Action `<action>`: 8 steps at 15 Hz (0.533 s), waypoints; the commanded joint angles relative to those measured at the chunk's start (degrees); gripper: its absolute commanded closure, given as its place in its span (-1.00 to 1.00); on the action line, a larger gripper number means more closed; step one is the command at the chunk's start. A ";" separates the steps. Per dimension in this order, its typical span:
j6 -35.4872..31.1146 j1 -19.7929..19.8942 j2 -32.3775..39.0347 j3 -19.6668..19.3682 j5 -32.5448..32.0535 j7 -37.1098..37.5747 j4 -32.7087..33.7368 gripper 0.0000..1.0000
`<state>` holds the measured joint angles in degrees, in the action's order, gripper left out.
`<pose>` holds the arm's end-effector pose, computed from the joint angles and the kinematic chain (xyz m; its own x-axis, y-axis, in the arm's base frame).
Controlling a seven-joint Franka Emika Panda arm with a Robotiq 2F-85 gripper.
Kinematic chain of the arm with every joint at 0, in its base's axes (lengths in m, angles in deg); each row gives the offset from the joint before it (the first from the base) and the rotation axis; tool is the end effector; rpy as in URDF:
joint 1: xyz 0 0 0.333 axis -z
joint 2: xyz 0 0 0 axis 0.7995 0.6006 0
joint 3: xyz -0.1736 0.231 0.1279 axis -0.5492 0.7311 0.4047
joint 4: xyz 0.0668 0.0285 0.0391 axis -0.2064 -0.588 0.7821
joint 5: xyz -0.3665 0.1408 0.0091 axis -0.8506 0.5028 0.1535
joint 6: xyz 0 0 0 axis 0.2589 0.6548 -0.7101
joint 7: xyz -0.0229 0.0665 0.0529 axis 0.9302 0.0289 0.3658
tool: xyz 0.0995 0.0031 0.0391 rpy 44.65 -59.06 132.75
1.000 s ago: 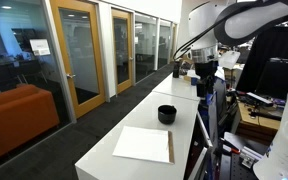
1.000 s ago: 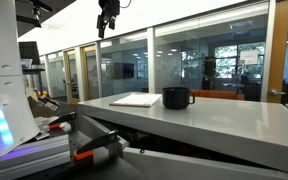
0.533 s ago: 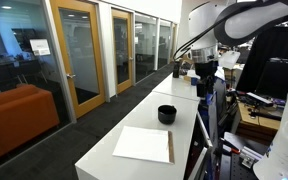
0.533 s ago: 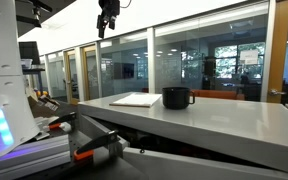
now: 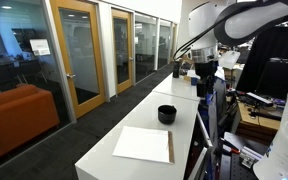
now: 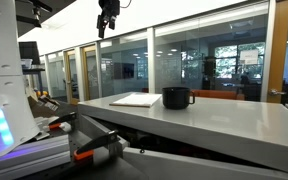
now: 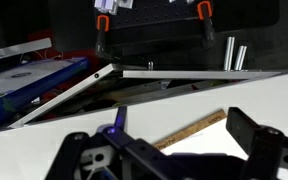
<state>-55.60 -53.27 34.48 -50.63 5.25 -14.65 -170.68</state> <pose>0.3484 0.0504 0.4465 0.9723 -0.1048 -0.2092 -0.0763 -0.9872 0.1400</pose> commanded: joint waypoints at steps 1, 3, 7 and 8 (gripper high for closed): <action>0.08 -0.71 0.07 -0.64 -0.29 0.28 0.07 -1.00; 0.08 -0.71 0.07 -0.64 -0.29 0.28 0.07 -1.00; -0.76 -0.35 0.57 -0.51 -0.91 0.76 0.11 -1.00; -1.47 -0.04 1.86 -0.77 -1.69 0.23 0.57 -1.00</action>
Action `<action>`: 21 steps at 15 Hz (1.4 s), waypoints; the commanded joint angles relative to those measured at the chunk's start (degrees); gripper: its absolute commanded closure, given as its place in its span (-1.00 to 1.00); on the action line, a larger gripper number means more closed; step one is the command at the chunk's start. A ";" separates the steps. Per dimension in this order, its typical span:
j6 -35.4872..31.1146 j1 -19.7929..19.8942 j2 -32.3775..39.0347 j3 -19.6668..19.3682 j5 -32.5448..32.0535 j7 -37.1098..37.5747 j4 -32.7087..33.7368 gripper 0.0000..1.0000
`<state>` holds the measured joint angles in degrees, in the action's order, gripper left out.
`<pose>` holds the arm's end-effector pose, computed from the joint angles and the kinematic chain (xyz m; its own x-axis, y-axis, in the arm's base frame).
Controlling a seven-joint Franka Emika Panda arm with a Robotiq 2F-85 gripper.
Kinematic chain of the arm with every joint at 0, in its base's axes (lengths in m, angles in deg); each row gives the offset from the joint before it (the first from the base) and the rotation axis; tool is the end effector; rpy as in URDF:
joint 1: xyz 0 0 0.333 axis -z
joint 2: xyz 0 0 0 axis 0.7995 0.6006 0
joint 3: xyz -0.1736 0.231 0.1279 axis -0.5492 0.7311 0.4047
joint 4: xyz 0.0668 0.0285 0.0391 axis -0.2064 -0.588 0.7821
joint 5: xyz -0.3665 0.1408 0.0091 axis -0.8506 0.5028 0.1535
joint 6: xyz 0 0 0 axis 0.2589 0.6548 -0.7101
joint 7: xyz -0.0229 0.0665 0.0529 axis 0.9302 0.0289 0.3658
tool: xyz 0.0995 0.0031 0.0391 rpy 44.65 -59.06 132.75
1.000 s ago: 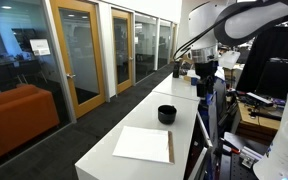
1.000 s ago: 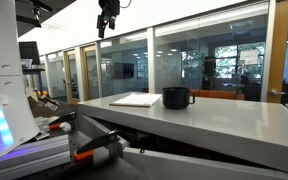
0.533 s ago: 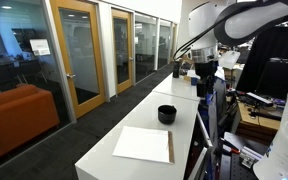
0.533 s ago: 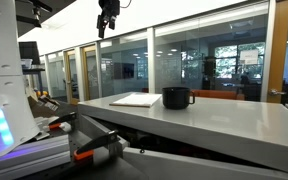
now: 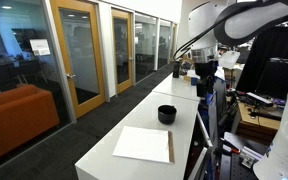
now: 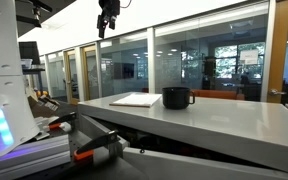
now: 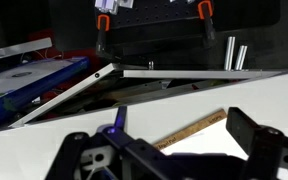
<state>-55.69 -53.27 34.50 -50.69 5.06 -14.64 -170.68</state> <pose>0.3487 0.0498 0.4465 0.9726 -0.1049 -0.2075 -0.0761 -0.9869 0.1422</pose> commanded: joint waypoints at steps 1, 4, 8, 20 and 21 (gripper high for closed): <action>-2.64 0.38 3.67 -0.96 -2.56 -0.05 1.19 -1.00; -7.94 0.97 9.78 -1.89 -5.91 -0.54 3.21 -1.00; -15.15 0.59 18.79 -3.41 -9.15 -3.00 7.50 -1.00; -19.18 1.87 38.15 -9.99 -10.58 -9.29 23.95 -1.00; -19.43 1.79 39.03 -10.21 -10.63 -9.52 24.40 -1.00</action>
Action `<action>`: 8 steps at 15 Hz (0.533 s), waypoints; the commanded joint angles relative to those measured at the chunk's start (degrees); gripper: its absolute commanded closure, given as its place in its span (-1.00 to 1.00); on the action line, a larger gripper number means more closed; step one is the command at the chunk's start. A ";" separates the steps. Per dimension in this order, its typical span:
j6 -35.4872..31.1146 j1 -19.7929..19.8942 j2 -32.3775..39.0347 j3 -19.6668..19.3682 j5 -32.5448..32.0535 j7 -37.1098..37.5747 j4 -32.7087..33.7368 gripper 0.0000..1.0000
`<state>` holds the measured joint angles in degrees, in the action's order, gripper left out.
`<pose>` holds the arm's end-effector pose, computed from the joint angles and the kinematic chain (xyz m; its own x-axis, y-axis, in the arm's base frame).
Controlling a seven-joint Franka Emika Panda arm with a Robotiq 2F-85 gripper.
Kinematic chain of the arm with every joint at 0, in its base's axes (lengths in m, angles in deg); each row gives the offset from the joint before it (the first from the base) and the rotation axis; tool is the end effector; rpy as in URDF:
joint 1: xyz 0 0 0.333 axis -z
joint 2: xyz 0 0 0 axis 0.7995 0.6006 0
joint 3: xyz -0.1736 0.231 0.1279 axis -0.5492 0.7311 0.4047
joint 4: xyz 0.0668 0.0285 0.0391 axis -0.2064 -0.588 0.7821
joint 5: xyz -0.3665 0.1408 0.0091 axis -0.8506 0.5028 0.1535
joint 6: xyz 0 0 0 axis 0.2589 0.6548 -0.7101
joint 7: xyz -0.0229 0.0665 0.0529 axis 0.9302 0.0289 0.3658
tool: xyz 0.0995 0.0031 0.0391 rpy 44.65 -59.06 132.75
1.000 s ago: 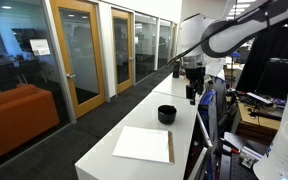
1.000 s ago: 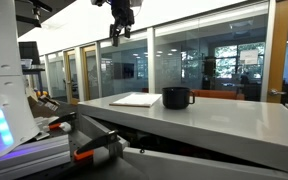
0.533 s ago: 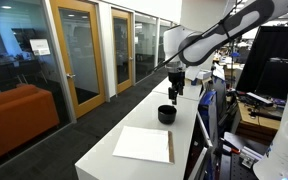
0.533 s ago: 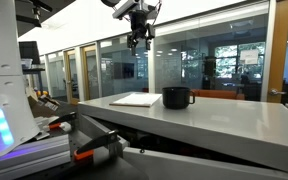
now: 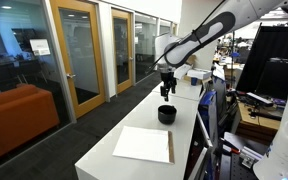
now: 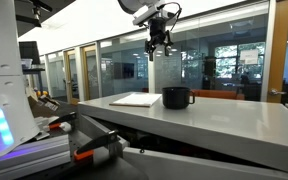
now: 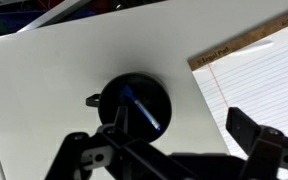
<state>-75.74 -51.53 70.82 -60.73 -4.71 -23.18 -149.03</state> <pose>0.5345 -0.0420 0.3558 0.9906 -0.0292 -0.1338 -0.0068 -0.9864 0.1643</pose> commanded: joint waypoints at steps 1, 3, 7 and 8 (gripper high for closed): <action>0.44 -0.07 3.36 -0.25 -1.03 -0.89 2.95 -1.00; -0.35 -0.22 4.35 -0.22 -0.93 -1.15 2.41 -1.00; -1.84 -0.32 6.38 -0.31 -0.79 -1.17 0.80 -1.00; -2.26 -0.24 6.90 -0.38 -0.72 -1.30 0.57 -1.00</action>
<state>-76.41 -51.82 76.72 -60.90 -4.75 -23.45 -148.09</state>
